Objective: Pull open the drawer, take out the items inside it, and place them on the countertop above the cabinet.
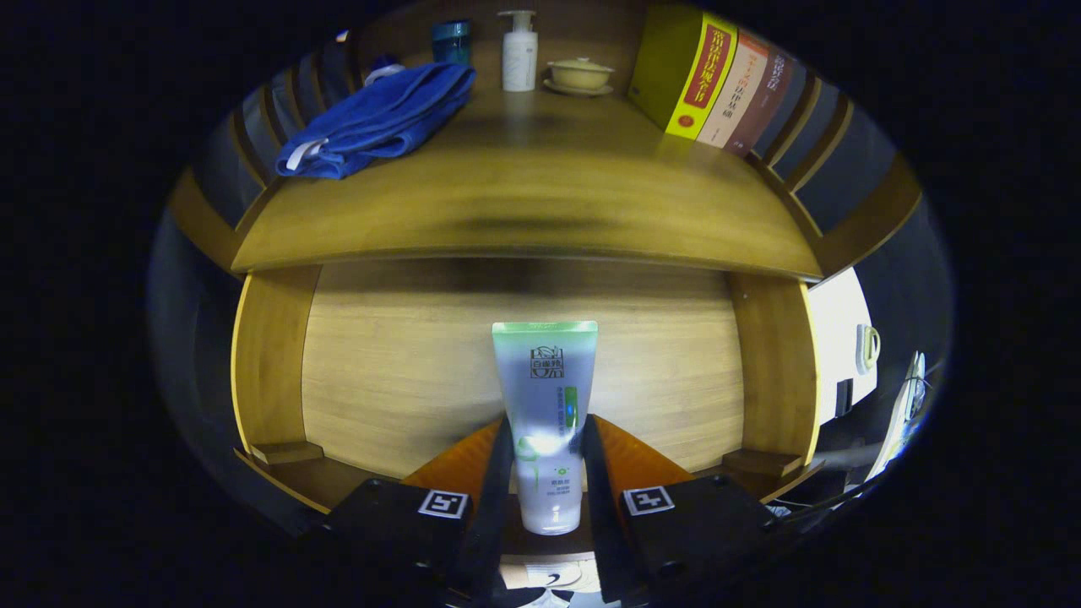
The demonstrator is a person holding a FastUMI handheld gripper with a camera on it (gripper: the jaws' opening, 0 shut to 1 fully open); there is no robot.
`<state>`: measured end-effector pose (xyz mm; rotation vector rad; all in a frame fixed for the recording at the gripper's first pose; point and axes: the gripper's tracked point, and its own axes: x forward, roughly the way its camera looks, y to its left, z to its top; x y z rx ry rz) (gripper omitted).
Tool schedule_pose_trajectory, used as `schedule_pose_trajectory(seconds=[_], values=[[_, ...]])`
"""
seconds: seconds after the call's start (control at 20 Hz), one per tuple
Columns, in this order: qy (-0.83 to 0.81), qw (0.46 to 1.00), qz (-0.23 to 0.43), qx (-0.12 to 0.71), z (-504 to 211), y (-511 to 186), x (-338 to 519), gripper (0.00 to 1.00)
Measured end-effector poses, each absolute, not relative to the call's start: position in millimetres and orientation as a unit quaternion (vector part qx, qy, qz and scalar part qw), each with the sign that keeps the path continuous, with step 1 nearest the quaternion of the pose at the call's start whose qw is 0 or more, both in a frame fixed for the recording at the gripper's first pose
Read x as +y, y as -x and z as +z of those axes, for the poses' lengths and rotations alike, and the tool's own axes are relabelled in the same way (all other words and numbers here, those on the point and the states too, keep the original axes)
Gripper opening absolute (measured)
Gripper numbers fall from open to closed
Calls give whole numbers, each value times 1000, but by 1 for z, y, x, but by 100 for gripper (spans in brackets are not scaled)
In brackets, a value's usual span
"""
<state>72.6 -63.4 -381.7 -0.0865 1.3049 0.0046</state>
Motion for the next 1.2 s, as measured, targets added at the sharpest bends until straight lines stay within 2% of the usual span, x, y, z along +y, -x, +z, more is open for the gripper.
schedule_pose_trajectory(seconds=[0.25,0.35,0.75,1.2], values=[[41,808,-10,588,-358,-80,-76,47],[-10,813,-8,582,-343,-85,-65,47],[4,839,1,544,-275,-140,-64,47],[10,834,-1,552,-295,-208,-52,47]])
